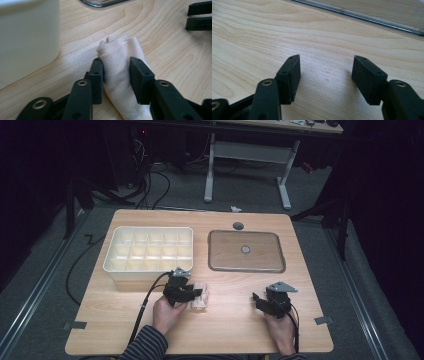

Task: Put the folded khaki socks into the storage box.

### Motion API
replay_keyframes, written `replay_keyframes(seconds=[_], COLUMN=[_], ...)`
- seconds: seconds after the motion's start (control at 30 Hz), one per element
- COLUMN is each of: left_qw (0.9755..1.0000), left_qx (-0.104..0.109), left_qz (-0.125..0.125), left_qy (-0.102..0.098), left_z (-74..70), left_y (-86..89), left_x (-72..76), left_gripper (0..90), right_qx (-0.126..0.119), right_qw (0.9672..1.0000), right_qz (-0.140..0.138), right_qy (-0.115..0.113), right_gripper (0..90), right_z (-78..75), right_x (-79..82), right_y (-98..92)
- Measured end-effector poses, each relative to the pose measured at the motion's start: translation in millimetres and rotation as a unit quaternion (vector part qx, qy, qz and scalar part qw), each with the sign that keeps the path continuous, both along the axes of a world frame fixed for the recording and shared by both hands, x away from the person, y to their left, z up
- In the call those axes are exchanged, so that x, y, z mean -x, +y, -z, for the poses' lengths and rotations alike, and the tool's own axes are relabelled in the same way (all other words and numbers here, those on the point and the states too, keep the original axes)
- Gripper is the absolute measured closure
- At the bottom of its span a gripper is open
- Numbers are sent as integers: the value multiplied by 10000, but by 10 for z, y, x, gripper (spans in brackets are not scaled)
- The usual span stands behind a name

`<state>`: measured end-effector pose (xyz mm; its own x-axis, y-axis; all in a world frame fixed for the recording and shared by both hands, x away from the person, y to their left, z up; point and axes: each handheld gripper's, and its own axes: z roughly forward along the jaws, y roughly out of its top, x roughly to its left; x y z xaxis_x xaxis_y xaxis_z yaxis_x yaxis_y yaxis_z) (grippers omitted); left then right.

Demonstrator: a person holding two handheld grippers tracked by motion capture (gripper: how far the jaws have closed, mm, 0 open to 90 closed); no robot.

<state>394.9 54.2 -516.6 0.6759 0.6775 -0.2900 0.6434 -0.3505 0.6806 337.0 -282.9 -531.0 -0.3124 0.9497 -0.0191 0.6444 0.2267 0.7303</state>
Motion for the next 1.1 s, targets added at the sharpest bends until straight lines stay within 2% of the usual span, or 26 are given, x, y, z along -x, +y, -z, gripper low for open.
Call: replay_keyframes(seconds=[0.1, 0.23, 0.67, 1.1], left_qw=[9999, 10000, 9999, 9996], left_qx=[-49, -27, 46, 116], left_qz=[68, 76, 134, 185], left_qy=[-57, -38, -92, -188], left_z=[-14, -24, -81, -180], left_y=[-13, -20, -13, 65], left_x=[23, 37, 85, 129], left_gripper=[699, 714, 721, 721], right_qx=[3, -4, -10, -10], right_qw=[10000, 10000, 10000, 10000], right_qz=[-5, -15, -57, -58], right_qy=[1, 11, 23, 24], right_gripper=[395, 387, 367, 367], right_z=[0, 0, 0, 0], right_x=[-2, -2, -3, -3], right_y=[0, 2, 6, 6])
